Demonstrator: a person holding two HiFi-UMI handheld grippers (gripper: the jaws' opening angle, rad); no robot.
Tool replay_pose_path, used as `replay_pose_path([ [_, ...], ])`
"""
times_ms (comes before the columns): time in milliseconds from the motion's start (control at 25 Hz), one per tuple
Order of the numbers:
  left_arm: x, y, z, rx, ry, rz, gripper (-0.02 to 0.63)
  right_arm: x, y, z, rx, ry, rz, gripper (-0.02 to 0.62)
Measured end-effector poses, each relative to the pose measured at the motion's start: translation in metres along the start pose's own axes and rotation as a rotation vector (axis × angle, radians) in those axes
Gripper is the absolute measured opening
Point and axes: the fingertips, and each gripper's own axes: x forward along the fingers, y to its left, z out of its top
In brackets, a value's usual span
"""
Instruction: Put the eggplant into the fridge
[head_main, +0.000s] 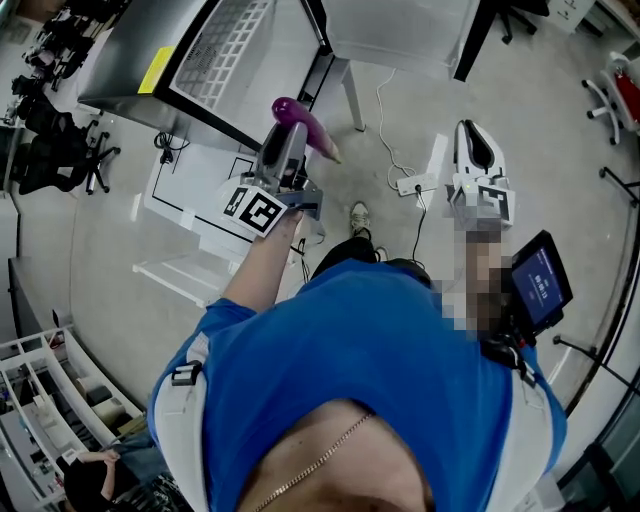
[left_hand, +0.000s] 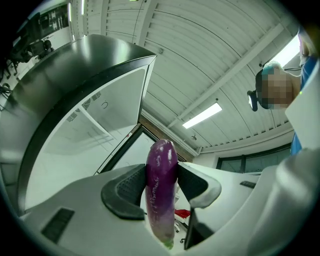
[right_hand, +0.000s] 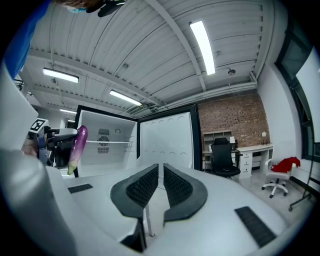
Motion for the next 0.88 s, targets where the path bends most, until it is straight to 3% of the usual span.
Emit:
replay_pose_path([
  [640, 0.075, 0.066, 0.001, -0.005, -0.002, 0.043, 0.209, 0.105, 0.026, 0.008, -0.057, 0.032, 0.148, 0.037],
  [880, 0.096, 0.093, 0.011, 0.042, -0.003, 0.084, 0.209, 0.154, 0.041, 0.012, -0.076, 0.041, 0.226, 0.037],
])
